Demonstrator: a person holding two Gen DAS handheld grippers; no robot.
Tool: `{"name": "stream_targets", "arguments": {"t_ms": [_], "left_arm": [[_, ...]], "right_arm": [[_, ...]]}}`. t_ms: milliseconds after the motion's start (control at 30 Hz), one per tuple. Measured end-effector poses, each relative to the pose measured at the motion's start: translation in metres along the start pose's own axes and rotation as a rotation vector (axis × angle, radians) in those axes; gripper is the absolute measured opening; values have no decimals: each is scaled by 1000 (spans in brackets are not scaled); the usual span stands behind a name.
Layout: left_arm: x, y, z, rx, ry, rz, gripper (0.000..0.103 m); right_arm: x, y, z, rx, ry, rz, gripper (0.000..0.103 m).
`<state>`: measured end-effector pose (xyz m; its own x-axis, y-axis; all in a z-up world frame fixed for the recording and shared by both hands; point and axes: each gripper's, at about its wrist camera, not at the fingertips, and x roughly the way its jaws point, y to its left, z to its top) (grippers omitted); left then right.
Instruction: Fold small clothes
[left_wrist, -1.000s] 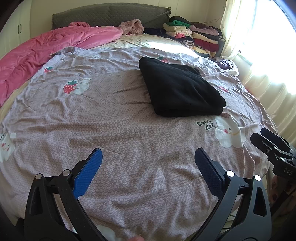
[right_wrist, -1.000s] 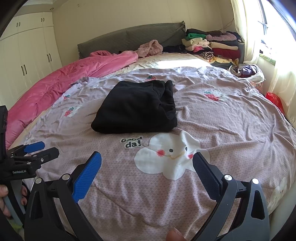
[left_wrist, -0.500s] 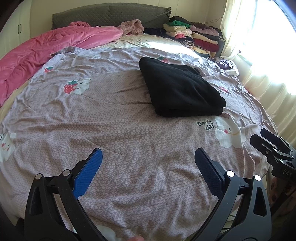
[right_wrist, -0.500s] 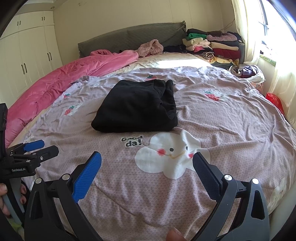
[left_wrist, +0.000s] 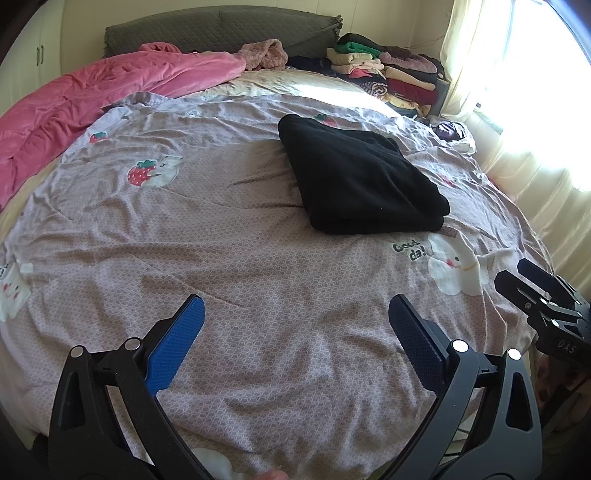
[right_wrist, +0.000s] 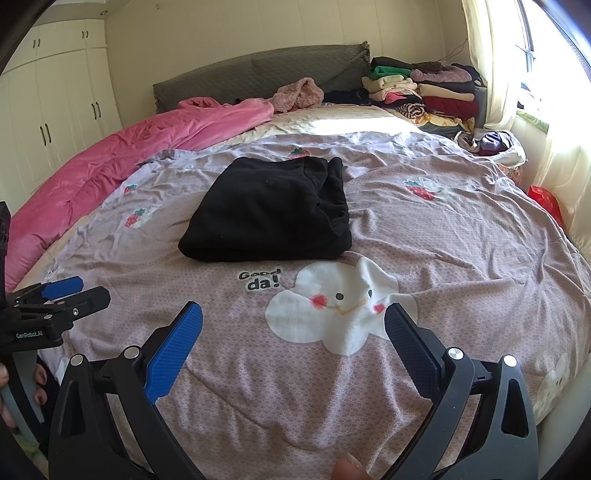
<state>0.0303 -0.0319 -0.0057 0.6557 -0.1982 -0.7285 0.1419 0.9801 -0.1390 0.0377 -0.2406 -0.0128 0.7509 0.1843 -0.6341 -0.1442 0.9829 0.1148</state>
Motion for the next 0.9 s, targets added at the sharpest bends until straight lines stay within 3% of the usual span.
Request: {"name": "stream_targets", "arguments": {"t_ms": [333, 433, 533, 633, 733, 833, 900], "left_arm": [[-1, 0, -1, 8, 18, 2, 94], [2, 10, -1, -18, 33, 49, 94], [5, 30, 1, -74, 45, 40, 94], [8, 67, 8, -144, 45, 72, 94], [9, 134, 22, -269, 33, 153, 94], [4, 217, 32, -383, 28, 321, 94], [0, 279, 36, -435, 34, 471, 94]], "right_arm": [[1, -6, -2, 10, 16, -34, 98], [-7, -25, -8, 47, 8, -106, 98], [-17, -56, -19, 115, 1, -206, 98], [-37, -115, -36, 239, -8, -351, 98], [-73, -206, -61, 424, -38, -561, 98], [-103, -288, -88, 580, -30, -753, 98], [-120, -346, -110, 680, -1, -864, 98]]}}
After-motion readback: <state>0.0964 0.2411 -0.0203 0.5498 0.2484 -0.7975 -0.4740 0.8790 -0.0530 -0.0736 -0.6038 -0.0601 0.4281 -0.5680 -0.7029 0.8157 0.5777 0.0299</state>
